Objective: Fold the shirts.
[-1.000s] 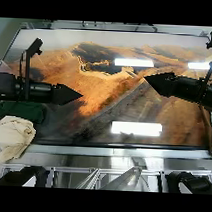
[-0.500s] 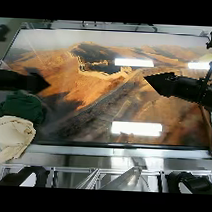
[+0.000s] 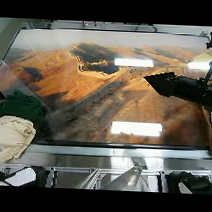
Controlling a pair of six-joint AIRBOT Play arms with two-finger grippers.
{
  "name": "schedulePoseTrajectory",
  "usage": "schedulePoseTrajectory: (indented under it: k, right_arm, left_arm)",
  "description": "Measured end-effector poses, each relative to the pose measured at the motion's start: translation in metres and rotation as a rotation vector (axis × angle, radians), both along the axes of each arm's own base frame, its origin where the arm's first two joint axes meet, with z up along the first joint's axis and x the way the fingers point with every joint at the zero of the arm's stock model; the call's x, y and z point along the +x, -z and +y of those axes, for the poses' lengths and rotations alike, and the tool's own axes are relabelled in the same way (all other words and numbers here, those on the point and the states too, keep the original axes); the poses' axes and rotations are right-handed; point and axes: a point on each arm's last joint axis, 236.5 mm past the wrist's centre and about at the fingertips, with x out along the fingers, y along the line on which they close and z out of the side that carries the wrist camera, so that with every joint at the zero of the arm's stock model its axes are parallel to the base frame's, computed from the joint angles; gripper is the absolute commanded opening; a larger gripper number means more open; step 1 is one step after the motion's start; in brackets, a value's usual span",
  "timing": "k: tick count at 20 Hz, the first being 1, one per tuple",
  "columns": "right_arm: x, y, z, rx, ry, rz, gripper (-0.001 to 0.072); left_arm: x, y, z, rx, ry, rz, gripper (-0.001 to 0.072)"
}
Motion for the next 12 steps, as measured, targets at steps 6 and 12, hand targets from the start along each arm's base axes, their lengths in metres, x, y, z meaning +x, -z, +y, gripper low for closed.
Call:
schedulePoseTrajectory:
  k: [6, 12]
  right_arm:
    - [0.000, 0.000, 0.000, 0.000, 0.000, 0.000, 0.0017]
    - [0.000, 0.000, 0.000, 0.000, 0.000, 0.000, 0.0017]
  left_arm:
    - [0.015, 0.087, -0.017, -0.106, 0.060, 0.153, 0.0687]
    - [0.046, 0.110, -0.067, -0.135, 0.208, 0.179, 0.0019]
